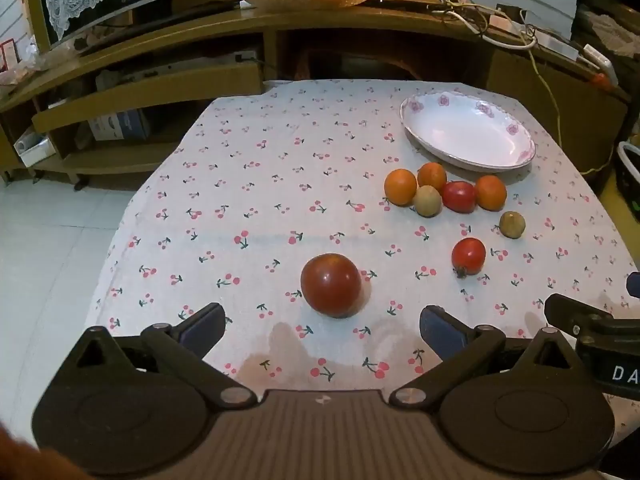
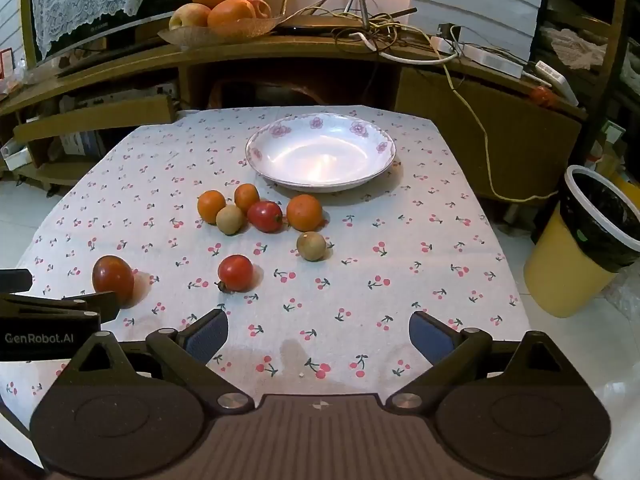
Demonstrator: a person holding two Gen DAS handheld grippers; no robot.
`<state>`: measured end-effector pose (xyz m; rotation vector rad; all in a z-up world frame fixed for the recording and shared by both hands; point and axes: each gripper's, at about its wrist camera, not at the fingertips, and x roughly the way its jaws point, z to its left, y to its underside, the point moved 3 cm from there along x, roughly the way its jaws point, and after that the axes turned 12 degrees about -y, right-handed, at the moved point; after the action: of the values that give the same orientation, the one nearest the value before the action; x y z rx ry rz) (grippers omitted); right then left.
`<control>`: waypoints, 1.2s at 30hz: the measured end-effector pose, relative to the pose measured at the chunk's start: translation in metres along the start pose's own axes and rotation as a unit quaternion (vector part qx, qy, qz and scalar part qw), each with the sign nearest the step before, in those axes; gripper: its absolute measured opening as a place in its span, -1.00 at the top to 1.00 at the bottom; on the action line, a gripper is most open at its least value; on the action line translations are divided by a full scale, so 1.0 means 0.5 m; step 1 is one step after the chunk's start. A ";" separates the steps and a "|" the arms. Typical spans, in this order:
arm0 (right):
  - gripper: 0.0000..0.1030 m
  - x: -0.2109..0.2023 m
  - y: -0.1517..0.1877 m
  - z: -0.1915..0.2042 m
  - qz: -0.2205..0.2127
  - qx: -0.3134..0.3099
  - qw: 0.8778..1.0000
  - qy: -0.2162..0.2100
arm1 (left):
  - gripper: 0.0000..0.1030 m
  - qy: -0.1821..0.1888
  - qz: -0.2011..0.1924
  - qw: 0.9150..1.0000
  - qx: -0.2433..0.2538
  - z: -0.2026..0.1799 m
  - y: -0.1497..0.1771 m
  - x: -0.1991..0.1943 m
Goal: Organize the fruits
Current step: 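Move both tools toward the tomatoes on the cloth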
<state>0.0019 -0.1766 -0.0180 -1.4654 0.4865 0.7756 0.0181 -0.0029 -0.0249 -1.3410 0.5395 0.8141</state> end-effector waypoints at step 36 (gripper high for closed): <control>-0.85 0.018 0.011 0.014 0.012 -0.007 1.000 -0.003 | -1.00 -0.001 0.001 1.000 0.015 -0.005 0.006 0.006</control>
<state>0.0026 -0.1684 -0.0276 -1.4729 0.4957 0.8034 0.0180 -0.0049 -0.0293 -1.3125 0.5497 0.8054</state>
